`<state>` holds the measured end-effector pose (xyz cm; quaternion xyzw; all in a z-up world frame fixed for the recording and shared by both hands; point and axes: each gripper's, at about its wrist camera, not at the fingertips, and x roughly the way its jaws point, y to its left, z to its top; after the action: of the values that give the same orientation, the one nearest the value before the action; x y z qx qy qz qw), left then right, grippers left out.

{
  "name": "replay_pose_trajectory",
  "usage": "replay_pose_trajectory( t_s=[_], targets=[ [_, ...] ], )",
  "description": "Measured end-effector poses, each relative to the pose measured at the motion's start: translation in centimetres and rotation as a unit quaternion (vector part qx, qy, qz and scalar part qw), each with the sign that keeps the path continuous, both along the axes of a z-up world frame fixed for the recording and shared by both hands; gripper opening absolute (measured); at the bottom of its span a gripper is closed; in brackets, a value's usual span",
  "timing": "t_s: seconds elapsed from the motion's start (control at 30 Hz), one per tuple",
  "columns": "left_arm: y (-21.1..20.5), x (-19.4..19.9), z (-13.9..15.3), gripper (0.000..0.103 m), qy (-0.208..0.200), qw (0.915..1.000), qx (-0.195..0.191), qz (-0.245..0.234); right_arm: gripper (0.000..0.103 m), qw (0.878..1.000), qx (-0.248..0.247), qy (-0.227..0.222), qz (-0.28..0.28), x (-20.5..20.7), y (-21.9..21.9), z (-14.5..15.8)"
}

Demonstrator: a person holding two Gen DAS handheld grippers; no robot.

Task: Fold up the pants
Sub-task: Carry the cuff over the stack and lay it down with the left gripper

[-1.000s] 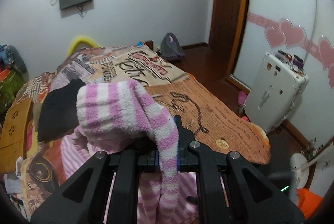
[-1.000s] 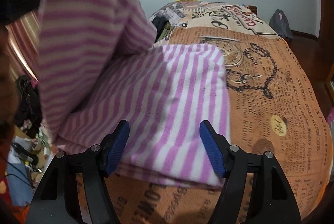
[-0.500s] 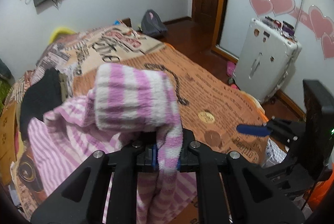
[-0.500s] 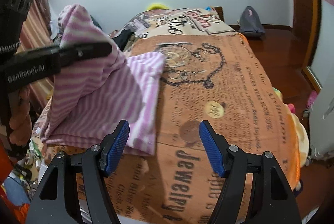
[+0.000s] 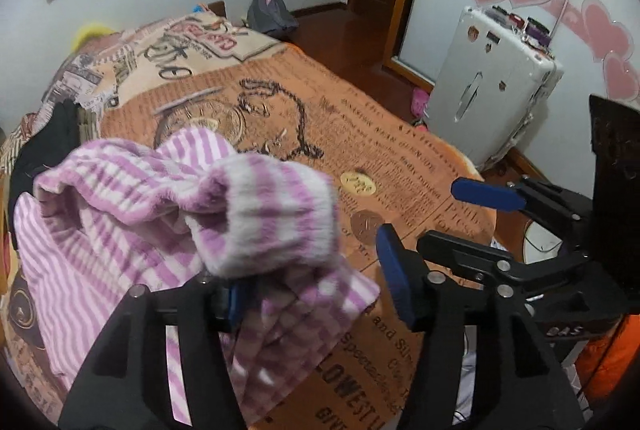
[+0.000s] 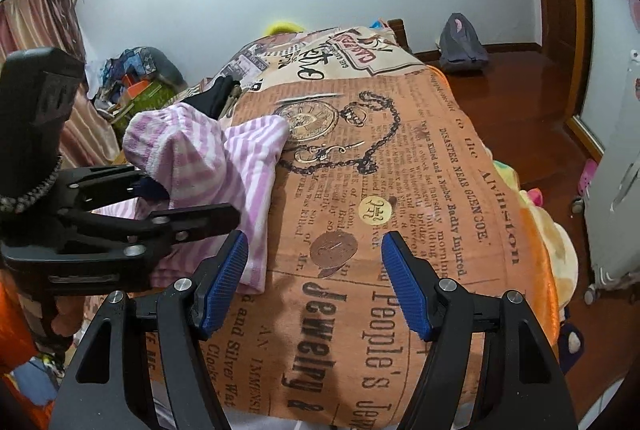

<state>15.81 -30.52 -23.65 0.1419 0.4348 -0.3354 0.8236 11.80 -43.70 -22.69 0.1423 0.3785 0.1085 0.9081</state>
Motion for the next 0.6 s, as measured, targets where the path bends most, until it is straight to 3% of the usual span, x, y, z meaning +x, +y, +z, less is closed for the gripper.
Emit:
replay_pose_trajectory(
  t_s=[0.17, 0.37, 0.5, 0.6],
  targets=[
    [2.1, -0.2, 2.5, 0.058, 0.005, 0.9994, -0.033, 0.013, 0.066, 1.0, 0.002, -0.01, -0.013, -0.8, -0.7, 0.8],
    [8.6, -0.6, 7.4, 0.068, -0.052, 0.9937, -0.077, 0.063, 0.066, 1.0, -0.008, -0.025, -0.003, -1.2, -0.2, 2.6],
    [13.4, 0.8, 7.8, 0.073, -0.076, 0.9872, -0.066, 0.124, 0.066, 0.999, -0.014, -0.045, 0.026, -0.4, 2.1, 4.2],
    [17.1, 2.4, 5.9, 0.073, -0.068, 0.9813, -0.04, 0.176, 0.068, 0.996, -0.021, -0.062, 0.054, 0.7, 4.5, 5.4]
  ],
)
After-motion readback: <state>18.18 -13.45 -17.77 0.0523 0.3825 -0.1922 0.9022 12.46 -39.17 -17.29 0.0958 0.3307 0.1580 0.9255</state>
